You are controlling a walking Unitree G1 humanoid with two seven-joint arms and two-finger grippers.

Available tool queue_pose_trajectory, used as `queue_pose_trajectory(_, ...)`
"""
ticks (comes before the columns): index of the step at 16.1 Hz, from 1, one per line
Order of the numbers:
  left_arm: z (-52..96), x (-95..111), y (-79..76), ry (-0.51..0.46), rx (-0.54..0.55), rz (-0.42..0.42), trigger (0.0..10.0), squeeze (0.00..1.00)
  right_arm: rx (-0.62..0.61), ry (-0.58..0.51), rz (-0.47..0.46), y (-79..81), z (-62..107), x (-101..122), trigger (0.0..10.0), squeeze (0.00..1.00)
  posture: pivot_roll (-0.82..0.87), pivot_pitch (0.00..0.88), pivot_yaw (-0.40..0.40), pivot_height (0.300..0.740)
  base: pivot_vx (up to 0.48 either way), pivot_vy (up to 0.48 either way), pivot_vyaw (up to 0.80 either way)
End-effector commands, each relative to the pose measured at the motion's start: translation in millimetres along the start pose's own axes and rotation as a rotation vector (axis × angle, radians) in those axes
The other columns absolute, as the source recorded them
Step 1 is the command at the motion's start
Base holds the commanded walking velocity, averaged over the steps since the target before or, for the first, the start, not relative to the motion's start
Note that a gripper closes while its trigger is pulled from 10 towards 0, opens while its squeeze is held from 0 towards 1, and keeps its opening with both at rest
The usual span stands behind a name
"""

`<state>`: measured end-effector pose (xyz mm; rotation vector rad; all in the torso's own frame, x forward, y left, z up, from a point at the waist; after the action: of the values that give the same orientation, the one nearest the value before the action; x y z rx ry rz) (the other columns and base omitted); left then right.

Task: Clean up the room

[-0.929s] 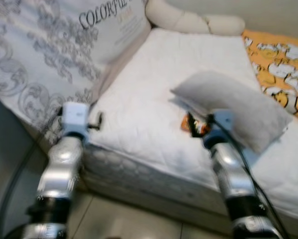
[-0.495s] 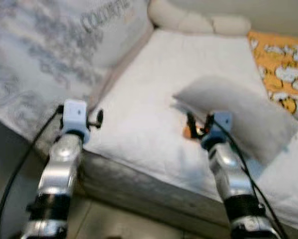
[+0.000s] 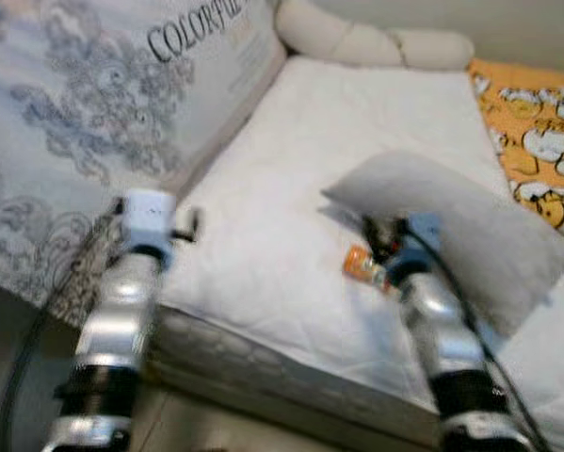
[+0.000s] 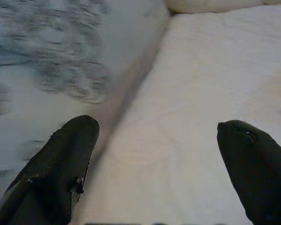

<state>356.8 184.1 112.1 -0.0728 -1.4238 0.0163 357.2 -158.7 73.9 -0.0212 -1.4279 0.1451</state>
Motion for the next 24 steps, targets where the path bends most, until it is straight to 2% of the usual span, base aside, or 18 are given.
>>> queue_pose_trajectory(1, 1.0, -5.0, 7.0, 0.036, 0.007, -0.038, 10.0, 0.75, 0.046, 0.009, 0.004, 11.7, -2.8, 0.9, 10.0, 0.00, 0.07, 0.000, -0.005, 0.740, 0.000, 0.000, 0.00)
queue_pose_trajectory(2, 2.8, -13.3, 0.5, 0.077, -0.052, -0.104, 10.0, 0.74, 0.057, 0.043, 0.078, 11.1, -3.3, -4.2, 10.0, 0.00, 0.07, 0.000, -0.007, 0.740, 0.000, 0.000, 0.00)
queue_pose_trajectory(3, 6.0, -21.6, -7.7, 0.118, -0.127, -0.156, 10.0, 0.72, 0.071, 0.109, 0.190, 7.7, -4.2, -14.5, 10.0, 1.00, 0.07, 0.000, -0.009, 0.740, 0.000, 0.000, 0.00)
queue_pose_trajectory(4, 10.3, -26.1, -16.9, 0.138, -0.211, -0.197, 10.0, 0.72, 0.091, 0.172, 0.261, 2.4, -4.8, -24.7, 10.0, 1.00, 0.07, 0.000, -0.011, 0.740, 0.000, 0.000, 0.00)
queue_pose_trajectory(5, 11.7, -26.9, -19.9, 0.142, -0.237, -0.209, 10.0, 0.72, 0.097, 0.186, 0.278, 0.4, -5.1, -26.8, 10.0, 1.00, 0.07, 0.000, -0.012, 0.740, 0.000, 0.000, 0.00)
queue_pose_trajectory(6, 15.5, -29.1, -29.4, 0.159, -0.318, -0.243, 10.0, 0.72, 0.133, 0.220, 0.344, -4.8, -7.7, -29.8, 10.0, 1.00, 0.07, 0.000, -0.014, 0.740, 0.000, 0.000, 0.00)
queue_pose_trajectory(8, 24.6, -37.2, -43.5, 0.212, -0.459, -0.318, 10.0, 0.73, 0.211, 0.300, 0.500, -15.5, -13.5, -34.4, 10.0, 1.00, 0.07, 0.000, -0.013, 0.740, 0.000, 0.000, 0.00)
queue_pose_trajectory(9, 33.4, -43.2, -50.2, 0.252, -0.548, -0.351, 10.0, 0.73, 0.216, 0.353, 0.611, -29.3, -19.4, -32.7, 10.0, 1.00, 0.07, 0.000, -0.010, 0.740, 0.000, 0.000, 0.00)
queue_pose_trajectory(12, 45.4, -46.2, -57.8, 0.295, -0.670, -0.346, 10.0, 0.73, 0.270, 0.433, 0.724, -39.9, -23.2, -33.2, 10.0, 1.00, 0.09, 0.000, -0.009, 0.740, 0.000, 0.000, 0.00)
queue_pose_trajectory(13, 50.6, -47.0, -59.6, 0.315, -0.719, -0.349, 10.0, 0.73, 0.315, 0.460, 0.742, -38.6, -22.5, -36.2, 10.0, 0.64, 0.09, 0.000, -0.008, 0.740, 0.000, 0.000, 0.00)
queue_pose_trajectory(14, 52.2, -47.1, -59.5, 0.321, -0.733, -0.355, 10.0, 0.72, 0.332, 0.475, 0.740, -37.9, -21.8, -38.1, 10.0, 0.00, 0.10, 0.000, -0.007, 0.740, 0.000, 0.000, 0.00)
queue_pose_trajectory(16, 56.3, -46.3, -55.7, 0.341, -0.755, -0.379, 10.0, 0.73, 0.355, 0.516, 0.747, -39.6, -20.6, -42.2, 10.0, 0.00, 0.12, 0.000, -0.004, 0.740, 0.000, 0.000, 0.00)
queue_pose_trajectory(19, 65.7, -47.1, -49.2, 0.365, -0.761, -0.391, 10.0, 0.73, 0.305, 0.531, 0.785, -47.1, -21.1, -43.5, 10.0, 0.00, 0.15, 0.000, 0.004, 0.740, 0.000, 0.000, 0.00)
queue_pose_trajectory(22, 73.5, -50.1, -49.2, 0.389, -0.763, -0.376, 10.0, 0.73, 0.305, 0.602, 0.699, -49.5, -10.1, -62.1, 10.0, 0.00, 0.16, 0.000, 0.025, 0.740, 0.000, 0.000, 0.00)
queue_pose_trajectory(24, 76.4, -49.1, -50.0, 0.391, -0.769, -0.378, 10.0, 0.73, 0.283, 0.628, 0.719, -55.1, -4.7, -70.2, 10.0, 0.00, 0.17, 0.000, 0.032, 0.740, 0.000, 0.000, 0.00)
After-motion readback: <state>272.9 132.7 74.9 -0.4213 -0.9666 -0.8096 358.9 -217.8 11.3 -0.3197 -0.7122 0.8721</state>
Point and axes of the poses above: a point about 5 cm out from each wrist's last joint towards the gripper, its own z axis pointing back from the gripper into the wrist, its own x axis along the axis of the wrist's last joint, y = z × x, the point moved 4 cm from there along -z, pointing out of the wrist towards the gripper, and after that the axes turned 14 degrees about z, right-handed, at the moved point
